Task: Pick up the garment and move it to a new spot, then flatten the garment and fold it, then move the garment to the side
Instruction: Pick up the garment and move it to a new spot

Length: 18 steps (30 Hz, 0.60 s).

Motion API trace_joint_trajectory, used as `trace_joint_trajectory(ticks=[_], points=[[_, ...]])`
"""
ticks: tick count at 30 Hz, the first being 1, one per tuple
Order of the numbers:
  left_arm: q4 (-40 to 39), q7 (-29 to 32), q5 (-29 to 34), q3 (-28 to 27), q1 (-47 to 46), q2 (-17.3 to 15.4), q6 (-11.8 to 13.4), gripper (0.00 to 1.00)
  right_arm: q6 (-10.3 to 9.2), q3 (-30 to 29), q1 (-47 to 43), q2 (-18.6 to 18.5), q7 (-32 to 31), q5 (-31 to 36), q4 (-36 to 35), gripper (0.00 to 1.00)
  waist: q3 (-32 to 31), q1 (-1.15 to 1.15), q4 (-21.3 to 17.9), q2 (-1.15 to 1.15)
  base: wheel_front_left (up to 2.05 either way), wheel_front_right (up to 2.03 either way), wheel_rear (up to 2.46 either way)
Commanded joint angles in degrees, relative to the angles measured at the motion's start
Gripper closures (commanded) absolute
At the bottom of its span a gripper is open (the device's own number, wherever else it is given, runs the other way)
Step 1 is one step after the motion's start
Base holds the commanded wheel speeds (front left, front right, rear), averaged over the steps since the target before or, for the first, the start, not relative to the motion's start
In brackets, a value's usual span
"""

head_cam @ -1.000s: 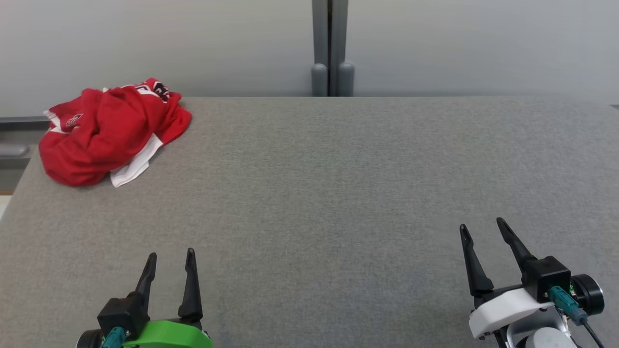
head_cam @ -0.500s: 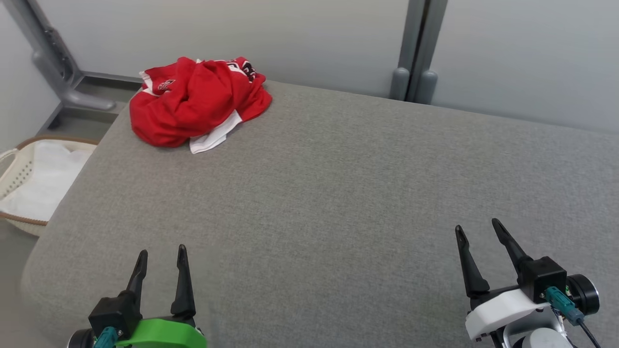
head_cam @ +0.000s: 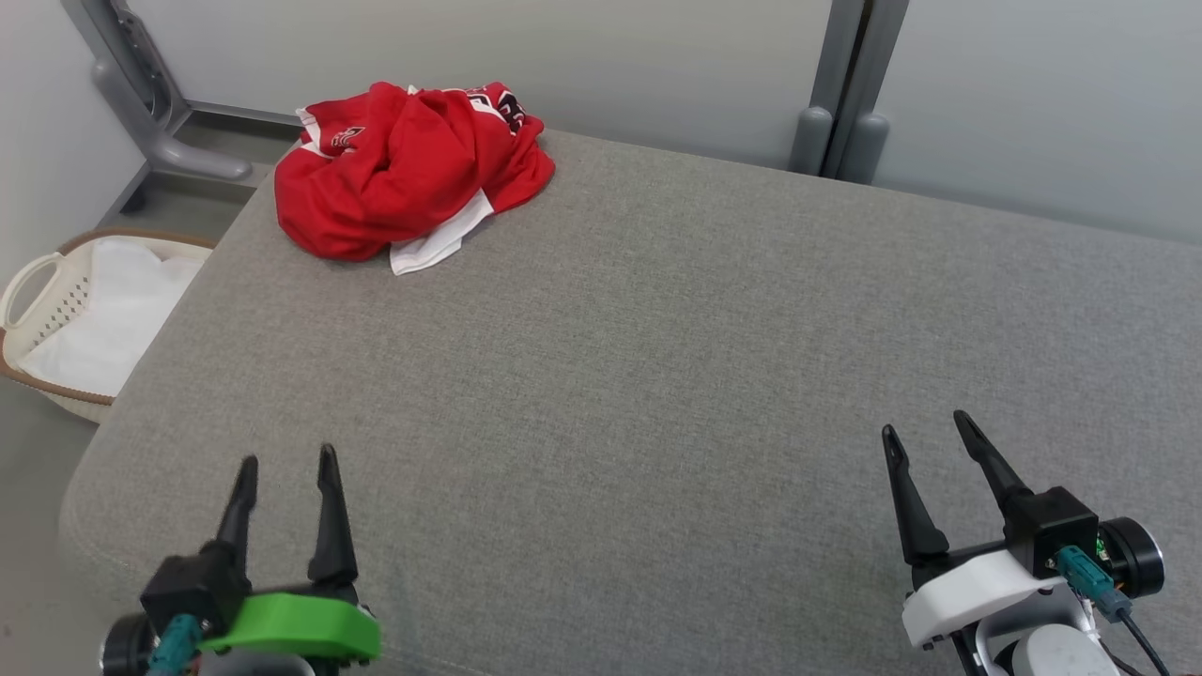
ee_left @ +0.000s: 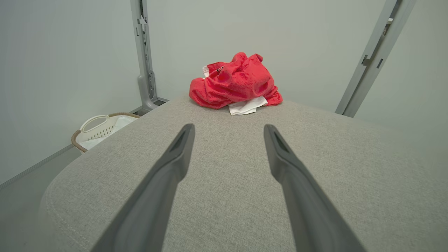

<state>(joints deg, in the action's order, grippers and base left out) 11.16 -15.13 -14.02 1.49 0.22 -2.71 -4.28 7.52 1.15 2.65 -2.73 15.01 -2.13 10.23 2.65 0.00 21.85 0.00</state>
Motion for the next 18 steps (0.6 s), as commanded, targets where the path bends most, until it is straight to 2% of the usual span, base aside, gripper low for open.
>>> trace_joint_trajectory(ticks=[1,4,7,13,18], points=[[-1.1,0.0,1.0,-0.9,-2.3,-0.4,0.2,0.00,-0.06,-0.2,0.7,-0.3,0.3,0.5,-0.3,0.00,1.1,0.00,-0.5,0.00,0.00,0.00,0.00],[-3.2,0.0,2.0,-3.4,-6.2,-1.3,-0.3,0.00,-0.06,-0.5,1.8,-0.3,0.3,1.8,-0.8,0.00,3.1,0.00,-1.1,0.00,0.00,0.00,0.00],[-4.5,0.0,2.7,-5.1,-12.0,-3.8,-1.1,0.00,-0.06,-0.7,3.0,-0.3,0.3,3.1,-1.4,0.00,5.2,0.00,-1.8,0.00,0.00,0.00,0.00],[-2.2,0.2,3.1,-6.4,-27.0,-11.9,-2.3,0.00,-0.06,0.6,6.5,-0.3,0.3,6.0,-3.2,0.00,10.4,0.00,-4.9,0.00,0.00,0.00,0.00],[5.0,1.9,-0.3,-7.7,-39.4,-17.4,-2.9,0.00,-0.06,2.1,8.8,-0.3,0.3,8.4,-5.7,0.00,15.5,0.00,-8.2,0.00,0.00,0.00,0.00]])
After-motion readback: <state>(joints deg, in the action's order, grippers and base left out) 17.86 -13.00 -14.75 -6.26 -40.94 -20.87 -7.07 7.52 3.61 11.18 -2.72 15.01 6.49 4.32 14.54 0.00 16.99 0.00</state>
